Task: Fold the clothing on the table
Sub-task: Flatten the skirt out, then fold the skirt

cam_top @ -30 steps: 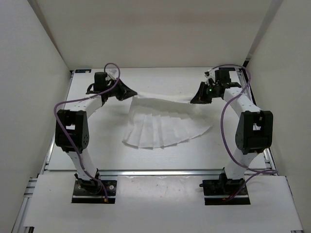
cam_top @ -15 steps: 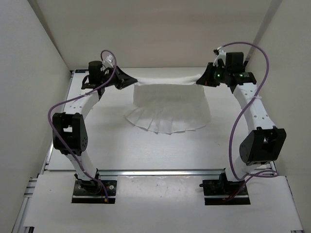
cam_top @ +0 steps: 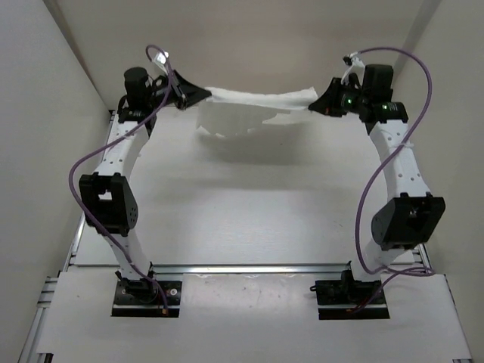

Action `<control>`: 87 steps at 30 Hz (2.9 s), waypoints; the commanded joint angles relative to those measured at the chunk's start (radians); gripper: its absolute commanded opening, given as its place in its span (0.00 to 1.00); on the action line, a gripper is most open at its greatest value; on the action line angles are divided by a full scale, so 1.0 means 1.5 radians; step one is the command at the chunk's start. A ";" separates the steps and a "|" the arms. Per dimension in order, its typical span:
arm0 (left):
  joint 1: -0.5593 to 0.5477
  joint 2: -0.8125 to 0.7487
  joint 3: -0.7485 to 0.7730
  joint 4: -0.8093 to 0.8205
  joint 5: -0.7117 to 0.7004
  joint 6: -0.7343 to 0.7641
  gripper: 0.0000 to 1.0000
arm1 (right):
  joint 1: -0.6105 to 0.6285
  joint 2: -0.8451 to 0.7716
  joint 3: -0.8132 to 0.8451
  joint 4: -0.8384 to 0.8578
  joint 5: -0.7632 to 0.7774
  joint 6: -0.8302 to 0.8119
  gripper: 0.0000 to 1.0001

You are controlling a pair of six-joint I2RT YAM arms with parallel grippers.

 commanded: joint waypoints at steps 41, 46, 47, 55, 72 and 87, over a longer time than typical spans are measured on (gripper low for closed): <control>-0.008 -0.449 -0.669 -0.257 -0.258 0.045 0.00 | 0.047 -0.200 -0.476 -0.236 0.077 0.033 0.00; -0.002 -0.368 -0.626 -0.219 -0.280 0.039 0.00 | 0.029 -0.134 -0.402 -0.218 0.074 0.029 0.00; -0.007 -0.361 -0.621 -0.214 -0.289 0.035 0.00 | 0.023 -0.116 -0.396 -0.214 0.072 0.027 0.00; -0.010 -0.298 -0.561 -0.193 -0.283 0.036 0.00 | 0.024 -0.036 -0.297 -0.256 0.082 0.006 0.00; -0.073 -0.558 -0.697 -0.327 -0.367 0.056 0.00 | 0.039 -0.318 -0.569 -0.242 0.082 0.049 0.00; -0.017 -0.121 -0.431 -0.234 -0.402 0.030 0.18 | 0.011 0.183 -0.115 -0.176 0.060 0.039 0.13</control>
